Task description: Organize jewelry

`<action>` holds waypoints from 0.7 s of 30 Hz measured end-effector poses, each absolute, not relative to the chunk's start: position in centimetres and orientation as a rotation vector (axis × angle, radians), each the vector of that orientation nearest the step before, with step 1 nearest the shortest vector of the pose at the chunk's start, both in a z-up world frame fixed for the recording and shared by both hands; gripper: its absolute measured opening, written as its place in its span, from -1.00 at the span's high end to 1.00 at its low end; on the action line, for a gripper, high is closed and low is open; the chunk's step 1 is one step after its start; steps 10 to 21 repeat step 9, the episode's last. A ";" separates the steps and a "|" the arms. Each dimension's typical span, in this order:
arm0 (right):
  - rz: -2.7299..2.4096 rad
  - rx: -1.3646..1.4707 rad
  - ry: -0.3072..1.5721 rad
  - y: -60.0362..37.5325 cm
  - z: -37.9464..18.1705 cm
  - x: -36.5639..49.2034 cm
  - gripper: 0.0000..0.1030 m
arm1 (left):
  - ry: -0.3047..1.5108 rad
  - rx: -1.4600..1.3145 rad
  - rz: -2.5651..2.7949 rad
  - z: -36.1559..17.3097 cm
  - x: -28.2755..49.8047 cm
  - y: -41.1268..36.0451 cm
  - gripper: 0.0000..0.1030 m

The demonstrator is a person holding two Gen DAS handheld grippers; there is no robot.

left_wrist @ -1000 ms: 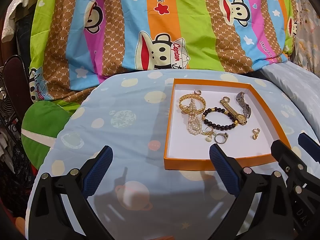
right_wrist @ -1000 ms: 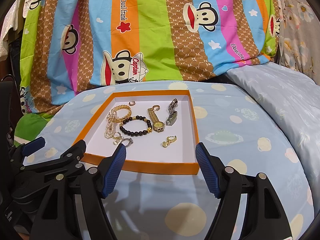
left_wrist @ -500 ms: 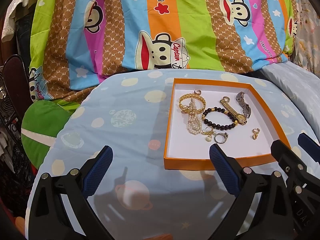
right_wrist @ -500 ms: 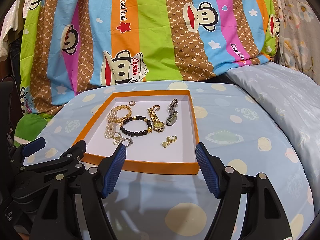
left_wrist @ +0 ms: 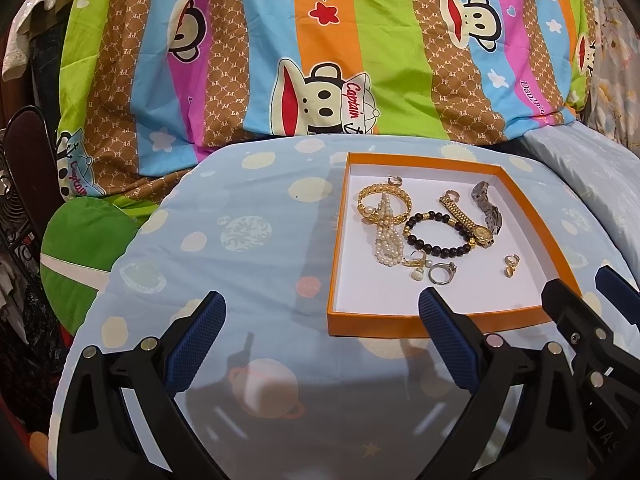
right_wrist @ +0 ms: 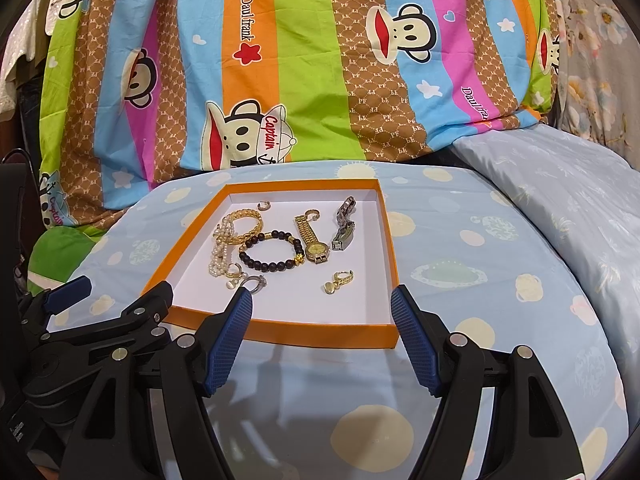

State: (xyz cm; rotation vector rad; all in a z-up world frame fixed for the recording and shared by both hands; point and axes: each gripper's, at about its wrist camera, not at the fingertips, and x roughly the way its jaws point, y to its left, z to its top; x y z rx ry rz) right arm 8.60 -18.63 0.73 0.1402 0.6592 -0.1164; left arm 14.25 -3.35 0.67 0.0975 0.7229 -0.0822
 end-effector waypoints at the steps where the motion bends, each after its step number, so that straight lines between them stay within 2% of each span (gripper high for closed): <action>1: -0.115 0.141 0.658 -18.6 0.7 8.6 -0.37 | 0.722 0.097 -0.082 0.7 14.2 -3.3 -0.84; 21: -0.125 0.142 0.655 -18.6 0.8 8.5 -0.37 | 0.732 0.105 -0.094 0.5 14.4 -3.4 -0.82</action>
